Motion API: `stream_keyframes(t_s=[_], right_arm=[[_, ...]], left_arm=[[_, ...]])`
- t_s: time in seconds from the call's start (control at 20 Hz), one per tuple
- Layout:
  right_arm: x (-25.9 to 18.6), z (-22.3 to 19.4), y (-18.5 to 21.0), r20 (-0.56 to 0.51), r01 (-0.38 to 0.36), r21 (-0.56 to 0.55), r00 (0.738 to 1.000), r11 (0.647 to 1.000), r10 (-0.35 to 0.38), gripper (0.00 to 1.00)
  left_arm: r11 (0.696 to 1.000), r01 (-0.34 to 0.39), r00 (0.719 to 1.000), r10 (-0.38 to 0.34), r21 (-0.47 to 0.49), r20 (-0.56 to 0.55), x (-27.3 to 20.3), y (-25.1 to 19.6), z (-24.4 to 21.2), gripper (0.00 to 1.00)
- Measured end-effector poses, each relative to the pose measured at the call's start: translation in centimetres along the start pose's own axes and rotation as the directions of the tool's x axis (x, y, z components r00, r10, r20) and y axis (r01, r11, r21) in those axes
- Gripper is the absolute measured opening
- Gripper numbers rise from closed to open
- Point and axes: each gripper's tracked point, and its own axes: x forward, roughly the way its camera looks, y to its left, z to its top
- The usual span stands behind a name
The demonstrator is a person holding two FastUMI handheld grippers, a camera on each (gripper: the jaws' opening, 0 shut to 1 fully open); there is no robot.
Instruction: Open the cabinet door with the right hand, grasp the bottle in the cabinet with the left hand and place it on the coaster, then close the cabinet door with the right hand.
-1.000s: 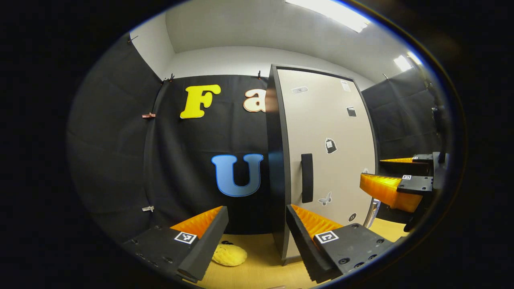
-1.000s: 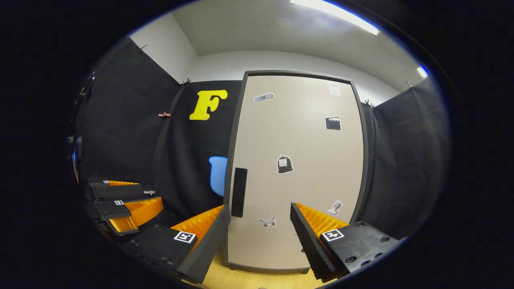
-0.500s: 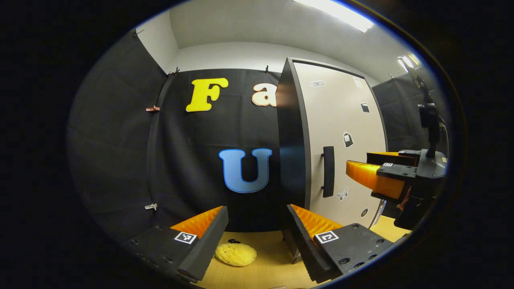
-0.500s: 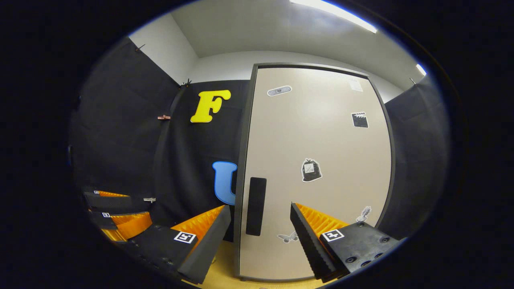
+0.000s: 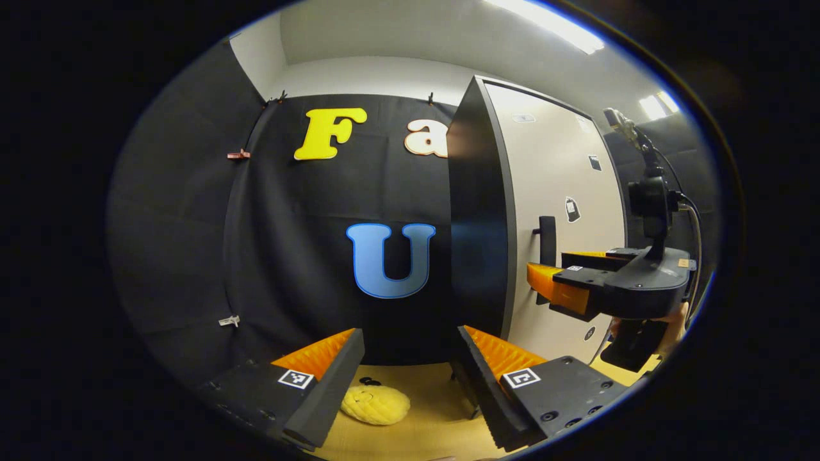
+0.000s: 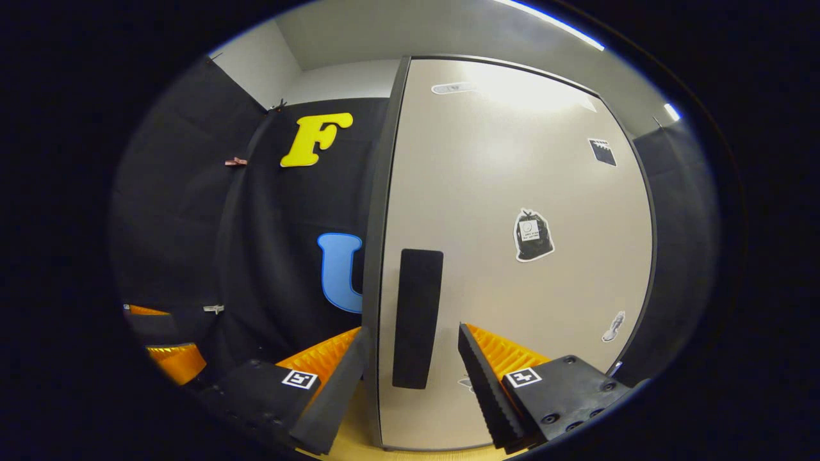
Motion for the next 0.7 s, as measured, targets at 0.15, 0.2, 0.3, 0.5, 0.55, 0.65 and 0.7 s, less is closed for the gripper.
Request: stream_keyframes(t_s=[0.15, 0.2, 0.3, 0.5, 0.55, 0.65, 0.7], right_arm=[[1.2, -0.7, -0.4, -0.011, 0.016, -0.004, 1.000, 1.000, -0.016, 0.71], [1.3, -0.9, -0.3, -0.018, 0.018, -0.005, 1.000, 1.000, -0.019, 0.69], [1.7, -1.2, 0.4, -0.022, 0.012, 0.004, 1.000, 1.000, -0.011, 0.62], [2.1, -1.2, 0.4, -0.005, 0.058, -0.015, 0.998, 0.998, -0.058, 0.45], [1.8, -0.9, 0.4, 0.002, 0.070, -0.003, 0.998, 0.998, -0.070, 0.45], [2.0, -0.9, 0.0, 0.005, 0.094, -0.009, 0.996, 0.995, -0.094, 0.40], [1.5, -0.8, 0.2, 0.006, 0.095, 0.003, 0.995, 0.995, -0.095, 0.34]], left_arm=[[1.000, 0.004, 1.000, -0.004, 0.010, -0.002, 0.7, 0.5, -0.4, 0.92], [1.000, 0.001, 1.000, -0.001, 0.014, -0.004, 0.9, 0.6, -0.5, 0.92], [1.000, 0.000, 1.000, 0.000, 0.020, -0.004, 1.4, 0.7, -0.6, 0.92], [1.000, 0.005, 1.000, -0.004, 0.025, -0.002, 2.0, 0.8, -0.7, 0.92], [1.000, 0.002, 1.000, -0.002, 0.019, -0.003, 2.0, 0.9, -0.8, 0.92], [1.000, -0.003, 1.000, 0.003, 0.007, -0.005, 2.1, 1.1, -1.1, 0.92], [1.000, -0.006, 1.000, 0.006, 0.004, -0.007, 2.1, 1.1, -1.3, 0.92]])
